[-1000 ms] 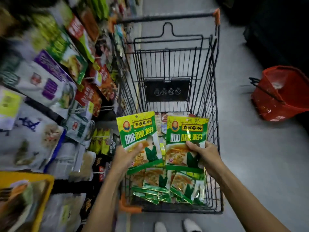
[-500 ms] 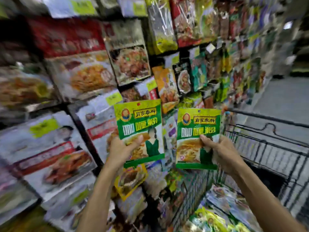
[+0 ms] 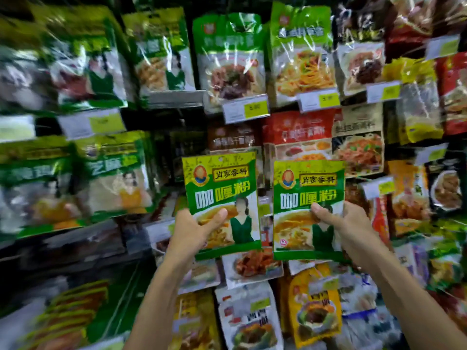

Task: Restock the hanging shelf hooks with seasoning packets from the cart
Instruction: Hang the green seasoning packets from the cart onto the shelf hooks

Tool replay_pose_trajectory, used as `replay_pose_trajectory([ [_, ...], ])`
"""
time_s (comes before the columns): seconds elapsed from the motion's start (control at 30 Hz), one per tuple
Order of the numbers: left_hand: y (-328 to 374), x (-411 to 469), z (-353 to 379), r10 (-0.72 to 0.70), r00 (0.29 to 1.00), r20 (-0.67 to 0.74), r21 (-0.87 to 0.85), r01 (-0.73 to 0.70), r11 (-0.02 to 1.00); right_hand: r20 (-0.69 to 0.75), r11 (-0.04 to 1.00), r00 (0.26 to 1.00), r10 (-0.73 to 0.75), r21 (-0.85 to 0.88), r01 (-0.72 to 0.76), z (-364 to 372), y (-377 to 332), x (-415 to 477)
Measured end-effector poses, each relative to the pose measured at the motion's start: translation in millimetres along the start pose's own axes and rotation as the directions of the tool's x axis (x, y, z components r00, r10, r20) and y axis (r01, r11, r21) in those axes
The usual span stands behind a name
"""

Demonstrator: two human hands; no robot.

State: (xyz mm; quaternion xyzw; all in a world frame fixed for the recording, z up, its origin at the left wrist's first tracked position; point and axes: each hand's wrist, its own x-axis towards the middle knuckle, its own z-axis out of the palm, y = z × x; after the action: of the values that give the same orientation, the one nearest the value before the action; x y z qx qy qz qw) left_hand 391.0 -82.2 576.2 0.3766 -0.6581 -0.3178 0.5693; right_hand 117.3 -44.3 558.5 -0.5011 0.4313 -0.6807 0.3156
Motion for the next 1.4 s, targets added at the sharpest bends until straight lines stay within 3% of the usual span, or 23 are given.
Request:
replay_pose_trajectory([
  [0.13,-0.8,-6.9,-55.2,-0.004,0.992,-0.124,0.029,0.008,1.000,0.099,1.000,0.995,-0.015,0.027,0.012,62.7,4.8,10.7],
  [0.3,3.6,-4.2,-108.0,0.015,0.976,-0.219,0.048,-0.005,0.999,0.280,0.995,0.959,0.054,0.065,-0.075,122.1,4.2,31.9],
  [0.47,13.3,11.7,-137.7,0.074,0.958,-0.279,0.102,-0.048,0.994,0.338,0.991,0.941,0.023,0.117,-0.066,175.1,-15.9,63.2],
  [0.73,28.2,28.0,-161.3,0.135,0.905,-0.403,0.127,-0.091,0.988,0.297,0.997,0.955,-0.014,0.079,-0.010,217.1,-47.7,96.9],
  [0.9,26.3,35.4,-165.5,0.065,0.920,-0.386,0.082,-0.036,0.996,0.278,0.987,0.959,0.058,0.128,-0.097,221.5,-52.6,103.2],
  [1.0,28.8,34.2,-160.4,0.097,0.916,-0.389,0.096,-0.064,0.993,0.287,0.987,0.953,0.101,0.090,-0.132,219.6,-50.2,103.5],
  [1.13,30.8,33.6,-151.4,0.138,0.909,-0.394,0.102,-0.107,0.989,0.259,0.989,0.959,0.116,0.059,-0.135,218.5,-49.3,105.4],
  [1.4,23.3,37.7,-155.5,0.086,0.917,-0.390,0.075,-0.062,0.995,0.251,0.985,0.958,0.141,0.060,-0.161,221.6,-57.6,108.1],
])
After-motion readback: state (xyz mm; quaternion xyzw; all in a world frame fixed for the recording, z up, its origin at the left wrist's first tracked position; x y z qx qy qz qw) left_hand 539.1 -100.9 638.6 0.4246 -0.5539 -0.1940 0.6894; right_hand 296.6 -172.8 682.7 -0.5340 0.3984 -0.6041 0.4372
